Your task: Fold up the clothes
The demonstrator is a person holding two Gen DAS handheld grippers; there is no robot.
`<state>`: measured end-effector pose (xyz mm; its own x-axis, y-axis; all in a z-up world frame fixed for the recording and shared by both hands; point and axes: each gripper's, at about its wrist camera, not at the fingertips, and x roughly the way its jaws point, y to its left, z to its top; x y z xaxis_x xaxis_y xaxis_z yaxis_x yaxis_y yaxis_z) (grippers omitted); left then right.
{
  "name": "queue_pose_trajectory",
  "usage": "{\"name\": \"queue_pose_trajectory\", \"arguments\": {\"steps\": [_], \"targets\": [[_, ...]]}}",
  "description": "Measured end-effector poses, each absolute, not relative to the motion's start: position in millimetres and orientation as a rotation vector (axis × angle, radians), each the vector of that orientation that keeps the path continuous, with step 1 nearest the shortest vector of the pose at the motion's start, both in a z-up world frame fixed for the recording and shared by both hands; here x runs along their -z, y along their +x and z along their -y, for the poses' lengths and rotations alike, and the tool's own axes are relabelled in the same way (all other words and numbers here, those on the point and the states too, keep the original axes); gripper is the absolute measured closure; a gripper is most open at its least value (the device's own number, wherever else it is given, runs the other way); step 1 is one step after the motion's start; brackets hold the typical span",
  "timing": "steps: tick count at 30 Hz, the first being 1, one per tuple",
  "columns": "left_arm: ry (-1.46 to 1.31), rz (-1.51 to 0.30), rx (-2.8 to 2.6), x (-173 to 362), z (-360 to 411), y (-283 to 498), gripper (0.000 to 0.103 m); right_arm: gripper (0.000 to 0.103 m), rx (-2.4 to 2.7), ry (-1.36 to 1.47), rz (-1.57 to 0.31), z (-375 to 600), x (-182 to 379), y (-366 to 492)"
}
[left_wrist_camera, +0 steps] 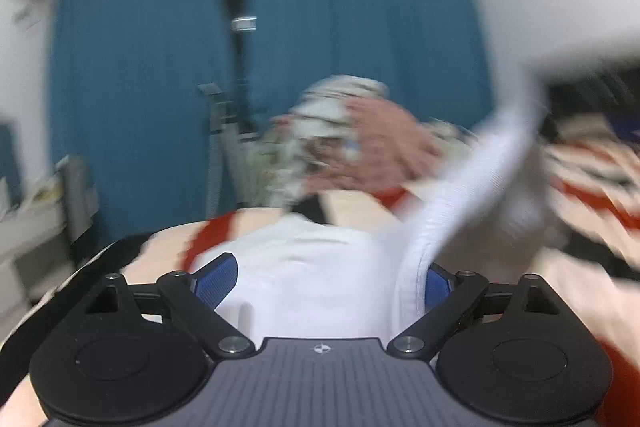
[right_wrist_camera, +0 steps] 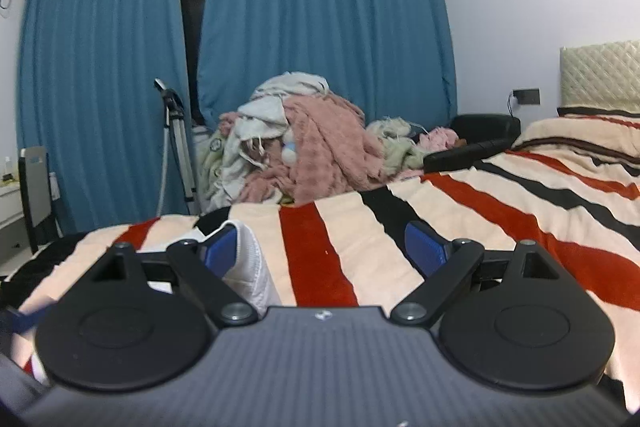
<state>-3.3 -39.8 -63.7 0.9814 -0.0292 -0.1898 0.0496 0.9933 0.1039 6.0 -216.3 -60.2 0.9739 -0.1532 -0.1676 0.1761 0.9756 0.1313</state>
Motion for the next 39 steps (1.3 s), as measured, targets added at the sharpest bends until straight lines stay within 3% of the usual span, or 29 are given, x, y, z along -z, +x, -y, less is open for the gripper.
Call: {"name": "queue_pose_trajectory", "arguments": {"steps": [11,18,23,33,39], "targets": [[-0.085,-0.136,-0.083,19.2,-41.8,-52.8,0.004,0.014,0.147,0.079,-0.362,202.0,90.9,33.9],[-0.16,-0.328,0.041,16.0,-69.8,-39.4,0.005,0.014,0.154,0.135,0.001,208.5,55.0,-15.1],[-0.143,-0.49,0.18,41.8,-60.6,-29.5,0.004,0.014,0.182,0.057,0.126,199.4,46.1,-35.8],[0.094,-0.656,0.215,83.0,-15.2,-8.5,0.003,0.014,0.263,0.025,0.16,202.9,45.3,-47.7],[-0.125,-0.443,-0.015,62.4,-60.0,-32.0,0.002,0.014,0.347,0.074,0.095,222.7,49.9,-40.3]]}}
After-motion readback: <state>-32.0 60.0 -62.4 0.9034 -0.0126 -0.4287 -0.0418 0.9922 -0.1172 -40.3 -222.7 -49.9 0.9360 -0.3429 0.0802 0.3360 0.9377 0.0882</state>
